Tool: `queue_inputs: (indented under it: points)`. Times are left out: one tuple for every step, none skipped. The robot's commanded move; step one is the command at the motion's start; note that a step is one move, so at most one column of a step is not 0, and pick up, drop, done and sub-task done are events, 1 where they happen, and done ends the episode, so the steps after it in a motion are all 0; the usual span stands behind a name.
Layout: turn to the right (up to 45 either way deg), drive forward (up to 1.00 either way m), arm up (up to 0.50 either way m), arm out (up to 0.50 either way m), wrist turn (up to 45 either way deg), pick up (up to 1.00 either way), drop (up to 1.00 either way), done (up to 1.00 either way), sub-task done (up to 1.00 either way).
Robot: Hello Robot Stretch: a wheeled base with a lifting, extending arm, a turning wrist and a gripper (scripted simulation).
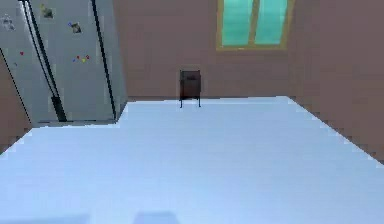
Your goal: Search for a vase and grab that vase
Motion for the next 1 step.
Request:
queue_inputs:
  points:
    - [0.0,0.85,0.0,0.0,0.0,0.0,0.0,0.0,0.0]
